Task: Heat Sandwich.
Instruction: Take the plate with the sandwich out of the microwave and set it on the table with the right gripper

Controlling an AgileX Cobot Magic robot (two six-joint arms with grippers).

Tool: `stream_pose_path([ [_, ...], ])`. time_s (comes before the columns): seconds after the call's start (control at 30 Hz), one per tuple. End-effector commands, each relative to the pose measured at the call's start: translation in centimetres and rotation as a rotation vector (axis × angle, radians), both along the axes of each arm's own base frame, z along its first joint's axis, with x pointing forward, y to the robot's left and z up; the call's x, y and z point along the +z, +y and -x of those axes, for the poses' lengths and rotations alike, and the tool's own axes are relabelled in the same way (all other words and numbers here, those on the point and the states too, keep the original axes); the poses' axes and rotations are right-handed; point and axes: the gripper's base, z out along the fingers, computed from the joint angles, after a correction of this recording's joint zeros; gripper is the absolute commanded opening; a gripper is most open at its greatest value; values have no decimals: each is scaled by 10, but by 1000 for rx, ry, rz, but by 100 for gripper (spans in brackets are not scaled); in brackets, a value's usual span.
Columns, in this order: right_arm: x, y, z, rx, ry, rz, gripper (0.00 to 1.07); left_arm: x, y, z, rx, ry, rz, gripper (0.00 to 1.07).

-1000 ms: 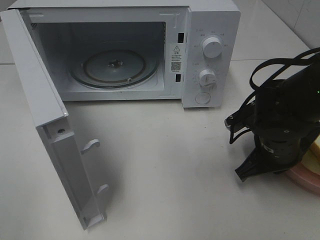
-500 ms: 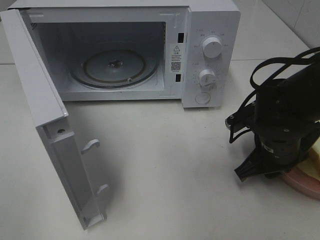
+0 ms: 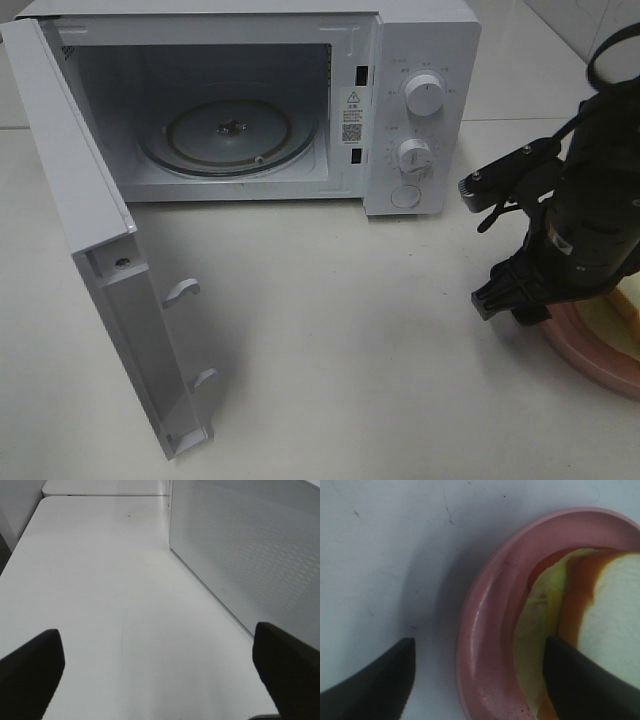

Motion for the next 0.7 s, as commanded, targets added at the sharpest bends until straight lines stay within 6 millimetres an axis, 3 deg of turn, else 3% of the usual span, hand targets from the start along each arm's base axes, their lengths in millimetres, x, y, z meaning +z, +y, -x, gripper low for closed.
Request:
stream_pose_path([
  [0.03,15,-3,6,16,1,-11,83,-1,0,3,-4,-23,2,97],
  [0.7,95,-25,64,77,-59,-169,79,-1,0,3,-4,-23,2,97],
])
